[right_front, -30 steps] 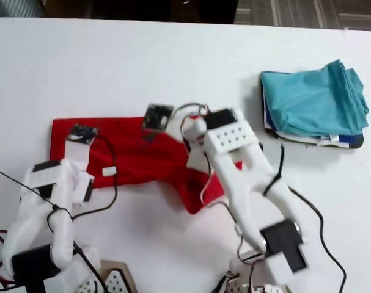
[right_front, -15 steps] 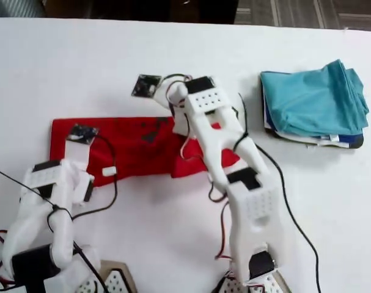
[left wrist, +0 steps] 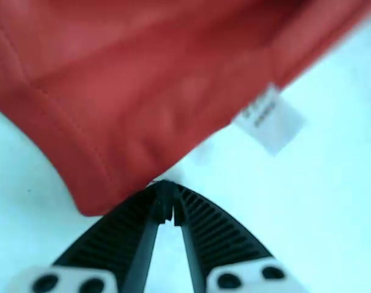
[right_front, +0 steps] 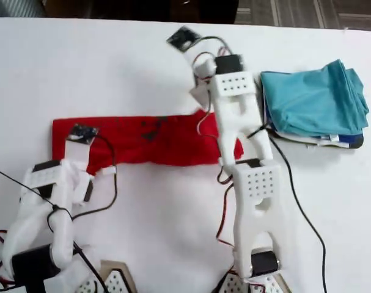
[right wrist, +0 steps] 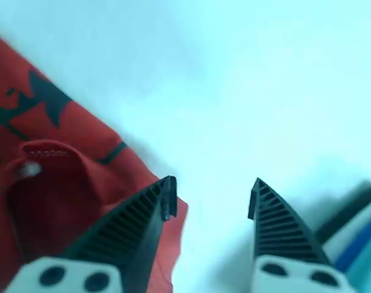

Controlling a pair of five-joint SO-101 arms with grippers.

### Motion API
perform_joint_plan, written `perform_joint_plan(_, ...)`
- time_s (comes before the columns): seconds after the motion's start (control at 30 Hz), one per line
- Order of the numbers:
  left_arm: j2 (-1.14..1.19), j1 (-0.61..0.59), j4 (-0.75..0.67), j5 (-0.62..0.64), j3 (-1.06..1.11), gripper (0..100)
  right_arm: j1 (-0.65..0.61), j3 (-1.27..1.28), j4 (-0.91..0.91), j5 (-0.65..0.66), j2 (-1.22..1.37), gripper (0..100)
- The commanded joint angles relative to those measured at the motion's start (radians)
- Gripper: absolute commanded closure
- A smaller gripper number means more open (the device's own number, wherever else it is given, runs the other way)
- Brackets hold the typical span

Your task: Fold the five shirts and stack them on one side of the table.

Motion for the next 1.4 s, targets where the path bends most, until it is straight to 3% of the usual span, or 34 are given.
perform_joint_plan(0.0,-0.008,0.006,-0.058,-0.003,-0.004,97,0.001,-0.094,0.094,-0.017,-0.010,80.0)
perform_joint_plan(0.17,-0.008,0.006,-0.058,-0.003,-0.004,97,-0.038,-0.192,0.245,-0.015,-0.012,80.0)
perform_joint_plan(0.27,-0.008,0.006,-0.058,-0.003,-0.004,97,-0.041,-0.204,0.245,-0.015,-0.053,80.7)
perform_joint_plan(0.4,-0.008,0.006,-0.058,-0.003,-0.004,97,-0.067,-0.195,0.246,-0.021,-0.162,95.9)
perform_joint_plan(0.43,-0.008,0.006,-0.058,-0.003,-0.004,97,-0.073,-0.164,0.246,-0.021,-0.200,99.5)
perform_joint_plan(0.7,-0.008,0.006,-0.058,-0.003,-0.004,97,-0.162,0.476,0.236,-0.023,-0.582,97.9)
perform_joint_plan(1.03,-0.008,0.006,-0.058,-0.003,-0.004,97,-0.122,1.074,-0.229,-0.015,-0.710,97.9)
perform_joint_plan(1.2,-0.008,0.006,-0.058,-0.003,-0.004,97,-0.059,1.171,-0.547,-0.017,-0.673,97.9)
perform_joint_plan(1.37,-0.008,0.006,-0.058,-0.003,-0.004,97,-0.012,1.140,-0.595,-0.017,-0.526,97.9)
